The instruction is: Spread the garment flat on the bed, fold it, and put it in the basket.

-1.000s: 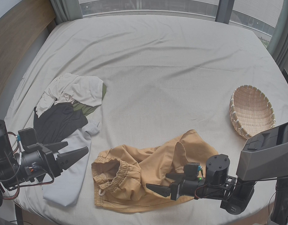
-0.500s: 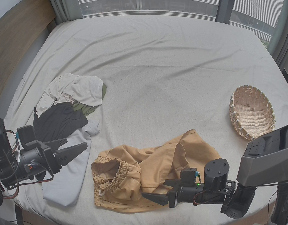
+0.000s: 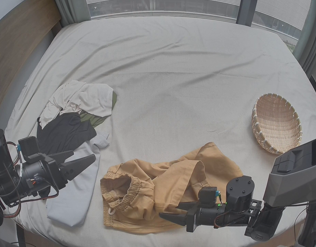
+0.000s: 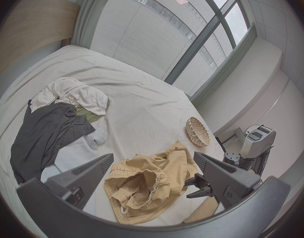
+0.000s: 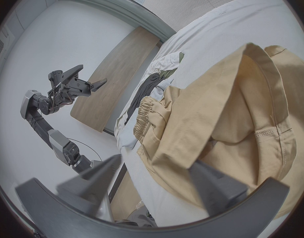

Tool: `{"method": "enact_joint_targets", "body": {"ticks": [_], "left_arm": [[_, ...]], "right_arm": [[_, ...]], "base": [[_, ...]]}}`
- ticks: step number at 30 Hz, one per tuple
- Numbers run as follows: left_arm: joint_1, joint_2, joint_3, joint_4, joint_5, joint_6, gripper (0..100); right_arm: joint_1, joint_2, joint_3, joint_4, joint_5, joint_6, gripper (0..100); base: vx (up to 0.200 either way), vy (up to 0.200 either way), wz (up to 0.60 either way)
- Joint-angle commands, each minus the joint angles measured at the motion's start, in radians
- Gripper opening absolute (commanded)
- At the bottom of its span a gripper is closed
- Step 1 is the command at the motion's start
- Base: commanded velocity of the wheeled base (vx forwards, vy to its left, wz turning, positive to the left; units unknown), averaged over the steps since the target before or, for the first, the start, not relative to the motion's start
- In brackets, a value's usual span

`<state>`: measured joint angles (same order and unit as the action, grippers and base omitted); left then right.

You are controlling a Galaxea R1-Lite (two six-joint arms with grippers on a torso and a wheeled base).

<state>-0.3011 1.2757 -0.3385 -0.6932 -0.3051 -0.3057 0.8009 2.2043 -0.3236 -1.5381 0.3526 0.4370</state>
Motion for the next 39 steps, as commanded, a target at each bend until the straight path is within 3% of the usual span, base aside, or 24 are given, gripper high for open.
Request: {"method": "enact_joint_targets", "body": {"ticks": [1, 11, 29, 39], "left_arm": [[0.0, -0.001, 0.003, 0.0, 0.0, -0.006, 100], [0.0, -0.001, 0.006, -0.002, 0.0, -0.013, 100], [0.0, 0.001, 0.021, -0.002, 0.0, -0.013, 100], [0.0, 0.001, 0.019, -0.002, 0.001, -0.012, 100]], "right_arm": [[0.0, -0.001, 0.0, 0.0, 0.0, 0.0, 0], [-0.031, -0.166, 0.048, 0.001, -0.004, -0.001, 0], [-0.275, -0.144, 0.06, 0.001, -0.001, -0.093, 0], [-0.362, -0.153, 0.072, 0.001, 0.069, -0.107, 0]], "base": [[0.0, 0.0, 0.0], [0.0, 0.0, 0.0], [0.0, 0.0, 0.0], [0.0, 0.0, 0.0]]}}
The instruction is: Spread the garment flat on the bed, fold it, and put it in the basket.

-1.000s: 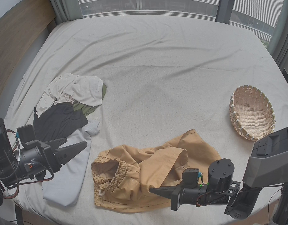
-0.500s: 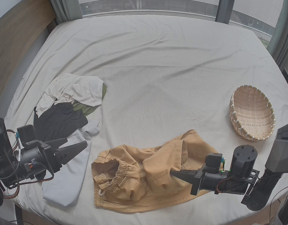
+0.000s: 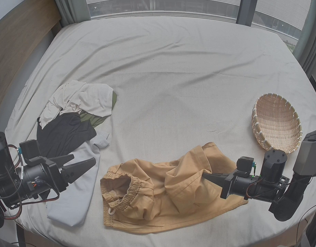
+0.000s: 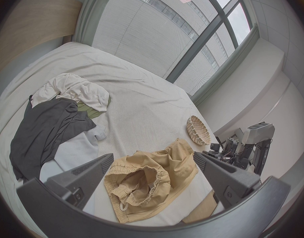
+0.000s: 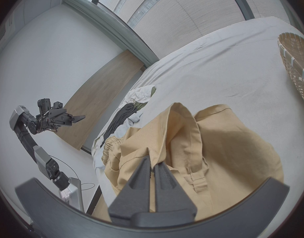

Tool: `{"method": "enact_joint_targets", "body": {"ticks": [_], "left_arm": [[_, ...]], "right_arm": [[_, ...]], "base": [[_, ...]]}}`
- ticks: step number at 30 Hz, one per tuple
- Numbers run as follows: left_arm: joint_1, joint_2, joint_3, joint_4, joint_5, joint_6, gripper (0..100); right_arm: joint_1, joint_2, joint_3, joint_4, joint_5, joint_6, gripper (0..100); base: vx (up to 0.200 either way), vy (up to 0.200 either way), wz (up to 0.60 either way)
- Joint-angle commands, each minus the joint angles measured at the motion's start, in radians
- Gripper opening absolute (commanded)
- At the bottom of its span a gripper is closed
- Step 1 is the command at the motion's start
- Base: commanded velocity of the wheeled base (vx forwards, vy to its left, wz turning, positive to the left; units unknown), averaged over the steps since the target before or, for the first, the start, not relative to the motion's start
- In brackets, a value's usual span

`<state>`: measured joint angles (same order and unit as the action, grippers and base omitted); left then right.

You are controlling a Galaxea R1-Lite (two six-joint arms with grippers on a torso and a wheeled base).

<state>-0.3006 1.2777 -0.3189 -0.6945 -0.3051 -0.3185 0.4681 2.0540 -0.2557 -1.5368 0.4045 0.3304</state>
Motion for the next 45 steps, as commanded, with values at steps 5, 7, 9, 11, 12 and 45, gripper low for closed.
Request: {"method": "enact_joint_targets", "body": {"ticks": [5, 7, 9, 11, 12, 45], "left_arm": [[0.002, -0.003, 0.001, 0.0, 0.001, -0.001, 100], [0.003, -0.003, 0.001, 0.0, 0.003, 0.001, 100], [0.009, -0.003, 0.003, -0.008, 0.001, -0.001, 100], [0.009, -0.001, 0.004, -0.014, 0.001, -0.001, 100], [0.009, -0.001, 0.009, -0.017, 0.001, -0.001, 100], [0.008, 0.017, 0.032, -0.043, 0.001, -0.001, 100]], "right_arm": [[-0.052, -0.006, 0.015, 0.0, 0.076, -0.001, 0], [-0.057, -0.006, 0.03, -0.002, 0.12, 0.001, 0], [-0.057, -0.006, 0.039, -0.002, 0.16, 0.001, 100], [-0.057, -0.005, 0.039, -0.002, 0.172, 0.002, 100], [-0.057, -0.005, 0.035, -0.002, 0.174, 0.004, 100], [0.072, 0.031, -0.04, 0.0, 0.27, 0.01, 100]], "base": [[0.0, 0.0, 0.0], [0.0, 0.0, 0.0], [0.0, 0.0, 0.0], [0.0, 0.0, 0.0], [0.0, 0.0, 0.0], [0.0, 0.0, 0.0]]}}
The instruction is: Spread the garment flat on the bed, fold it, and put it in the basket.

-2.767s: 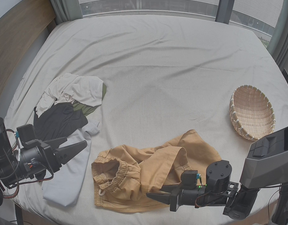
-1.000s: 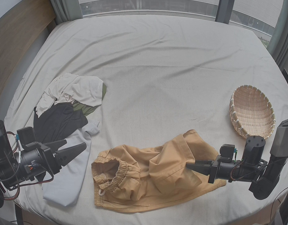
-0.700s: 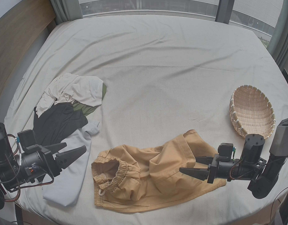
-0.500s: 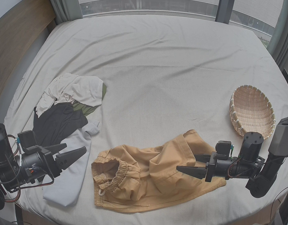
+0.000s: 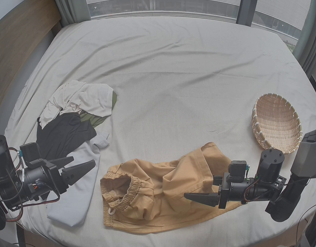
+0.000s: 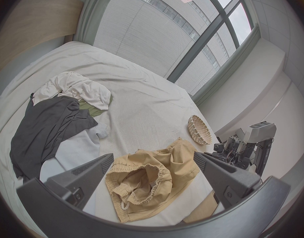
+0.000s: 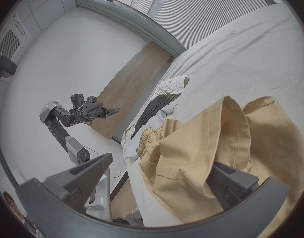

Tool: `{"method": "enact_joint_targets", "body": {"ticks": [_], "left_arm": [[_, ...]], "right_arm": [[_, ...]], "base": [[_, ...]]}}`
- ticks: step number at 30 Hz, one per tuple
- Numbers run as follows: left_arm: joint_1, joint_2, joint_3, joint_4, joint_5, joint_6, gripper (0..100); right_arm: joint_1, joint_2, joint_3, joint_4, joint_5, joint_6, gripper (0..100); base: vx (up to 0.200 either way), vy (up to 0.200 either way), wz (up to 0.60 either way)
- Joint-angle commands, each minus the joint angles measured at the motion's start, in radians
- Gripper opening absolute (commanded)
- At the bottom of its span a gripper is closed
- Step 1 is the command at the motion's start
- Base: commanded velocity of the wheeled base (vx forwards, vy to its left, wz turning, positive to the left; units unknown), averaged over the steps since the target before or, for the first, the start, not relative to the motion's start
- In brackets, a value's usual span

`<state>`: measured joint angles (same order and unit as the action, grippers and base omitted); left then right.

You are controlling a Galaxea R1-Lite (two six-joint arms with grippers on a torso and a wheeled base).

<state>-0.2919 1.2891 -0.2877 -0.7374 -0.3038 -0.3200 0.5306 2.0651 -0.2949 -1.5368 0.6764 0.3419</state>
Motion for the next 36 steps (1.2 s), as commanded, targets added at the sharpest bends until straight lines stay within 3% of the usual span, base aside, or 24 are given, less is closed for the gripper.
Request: {"method": "enact_joint_targets", "body": {"ticks": [1, 12, 13, 36], "left_arm": [[-0.001, 0.006, 0.002, 0.0, 0.0, 0.001, 100], [-0.001, 0.038, 0.038, -0.042, 0.0, 0.001, 100], [-0.001, 0.038, 0.038, -0.042, 0.0, 0.001, 100], [-0.038, 0.07, 0.134, -0.12, -0.021, -0.045, 100]], "right_arm": [[0.009, 0.024, -0.001, 0.0, -0.001, -0.001, 100], [0.017, 0.056, -0.033, -0.002, -0.003, -0.003, 100], [0.017, 0.056, -0.033, 0.0, -0.003, -0.003, 0], [0.003, 0.038, -0.012, 0.004, -0.004, -0.029, 0]], "base": [[0.0, 0.0, 0.0], [0.0, 0.0, 0.0], [0.0, 0.0, 0.0], [0.0, 0.0, 0.0]]}}
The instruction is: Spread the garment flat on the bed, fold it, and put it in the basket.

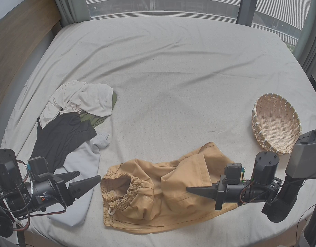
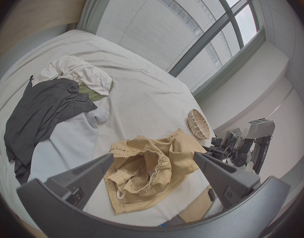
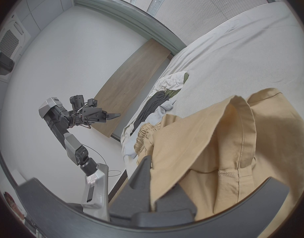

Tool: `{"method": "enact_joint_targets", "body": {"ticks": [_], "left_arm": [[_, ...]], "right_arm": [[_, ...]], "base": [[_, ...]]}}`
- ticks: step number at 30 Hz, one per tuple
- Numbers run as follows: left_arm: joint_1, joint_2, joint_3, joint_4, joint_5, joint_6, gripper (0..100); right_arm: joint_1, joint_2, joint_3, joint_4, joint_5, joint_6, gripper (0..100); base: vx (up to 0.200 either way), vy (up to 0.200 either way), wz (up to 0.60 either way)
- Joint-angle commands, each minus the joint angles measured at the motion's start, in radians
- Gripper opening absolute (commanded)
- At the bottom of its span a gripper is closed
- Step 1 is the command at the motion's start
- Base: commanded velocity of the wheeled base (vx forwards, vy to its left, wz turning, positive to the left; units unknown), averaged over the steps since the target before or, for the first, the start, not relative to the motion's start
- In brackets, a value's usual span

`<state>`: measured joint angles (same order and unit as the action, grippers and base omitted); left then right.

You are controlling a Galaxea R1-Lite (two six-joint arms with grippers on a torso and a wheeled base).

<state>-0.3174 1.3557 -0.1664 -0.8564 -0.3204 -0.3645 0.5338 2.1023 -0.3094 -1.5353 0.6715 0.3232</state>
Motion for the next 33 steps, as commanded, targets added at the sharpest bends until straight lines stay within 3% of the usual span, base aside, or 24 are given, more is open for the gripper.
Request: {"method": "enact_joint_targets", "body": {"ticks": [1, 17, 18, 28, 33], "left_arm": [[-0.014, 0.003, 0.015, -0.001, -0.005, -0.001, 100], [-0.014, 0.006, 0.011, -0.001, -0.005, -0.001, 100], [-0.014, 0.005, 0.011, -0.001, -0.005, -0.001, 100], [-0.018, 0.016, 0.041, 0.0, -0.016, -0.004, 100], [-0.022, 0.085, 0.061, -0.001, -0.109, 0.002, 100]], "right_arm": [[0.0, 0.002, 0.003, 0.004, 0.0, -0.016, 100], [0.0, -0.004, 0.076, 0.0, -0.003, -0.062, 100], [0.0, -0.004, 0.075, 0.0, -0.003, -0.062, 0], [0.0, 0.001, 0.049, 0.0, -0.004, -0.061, 0], [-0.025, -0.025, 0.062, -0.002, -0.004, -0.061, 0]], "base": [[0.0, 0.0, 0.0], [0.0, 0.0, 0.0], [0.0, 0.0, 0.0], [0.0, 0.0, 0.0], [0.0, 0.0, 0.0]]}}
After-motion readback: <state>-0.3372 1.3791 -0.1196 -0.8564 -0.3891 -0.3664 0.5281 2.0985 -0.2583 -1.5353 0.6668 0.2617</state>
